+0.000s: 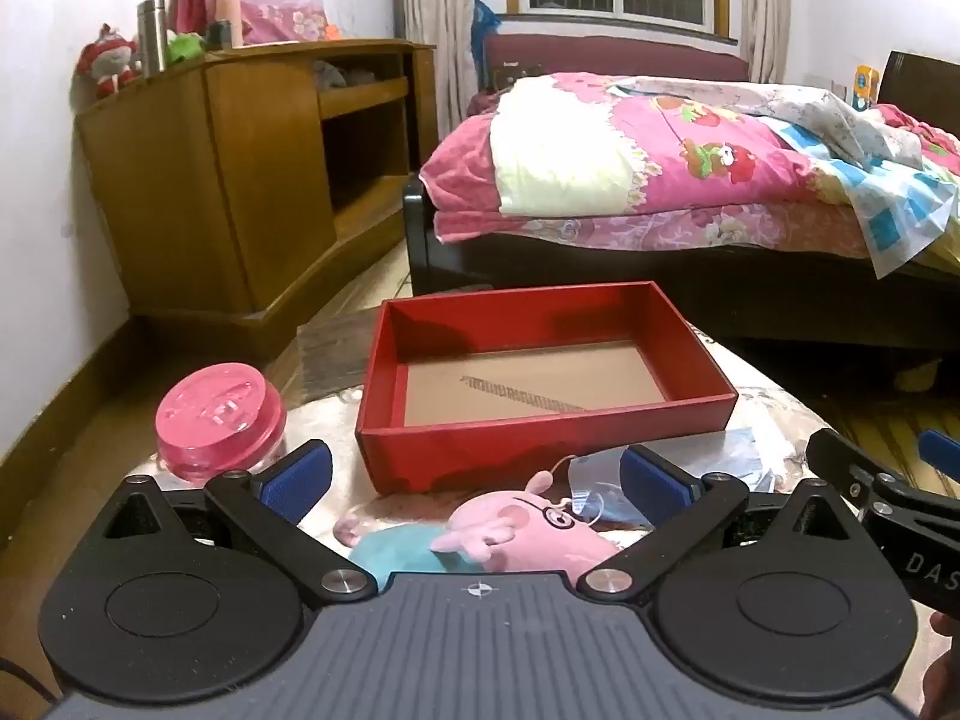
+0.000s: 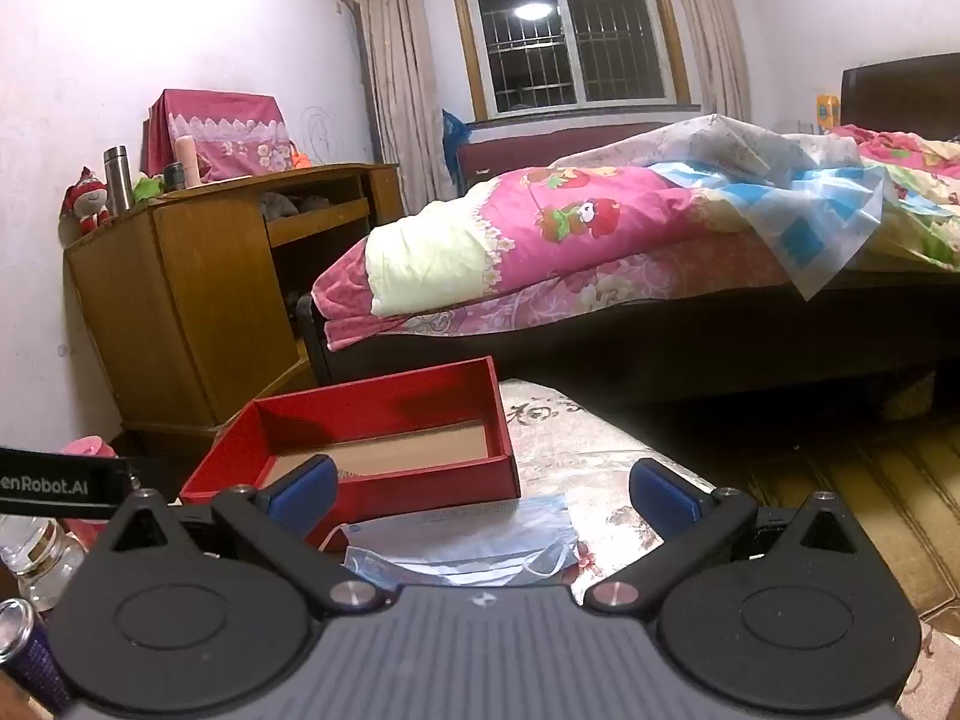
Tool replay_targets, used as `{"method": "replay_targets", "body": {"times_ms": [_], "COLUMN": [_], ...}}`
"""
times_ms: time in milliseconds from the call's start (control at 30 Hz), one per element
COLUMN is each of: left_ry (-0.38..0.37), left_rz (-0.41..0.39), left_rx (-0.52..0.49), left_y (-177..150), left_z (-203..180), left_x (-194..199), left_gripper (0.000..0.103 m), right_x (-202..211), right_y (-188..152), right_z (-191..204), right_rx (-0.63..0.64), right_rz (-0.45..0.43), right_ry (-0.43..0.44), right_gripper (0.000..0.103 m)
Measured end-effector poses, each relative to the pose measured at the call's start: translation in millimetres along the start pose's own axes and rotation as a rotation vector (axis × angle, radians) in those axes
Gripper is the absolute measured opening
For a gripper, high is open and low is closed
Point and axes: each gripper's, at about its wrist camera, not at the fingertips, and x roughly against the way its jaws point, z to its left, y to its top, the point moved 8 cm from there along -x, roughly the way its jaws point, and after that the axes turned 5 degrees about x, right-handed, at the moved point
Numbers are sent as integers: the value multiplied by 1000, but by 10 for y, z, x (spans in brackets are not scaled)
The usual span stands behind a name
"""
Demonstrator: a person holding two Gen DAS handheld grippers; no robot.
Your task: Organize soft objects
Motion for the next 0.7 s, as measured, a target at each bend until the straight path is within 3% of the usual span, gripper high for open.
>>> {"method": "replay_targets", "body": {"times_ms": [700], "left_ry": [10], "left_rz": [35], "left_rx": [10], "left_y": [-92], "left_z": [22], "left_x": [-62], "left_gripper": [98], "right_x": [68], "right_y": [26], "right_z": [39], "right_rx": [-6], "right_rz": [-26], "right_ry": [3], "right_gripper": [79]}}
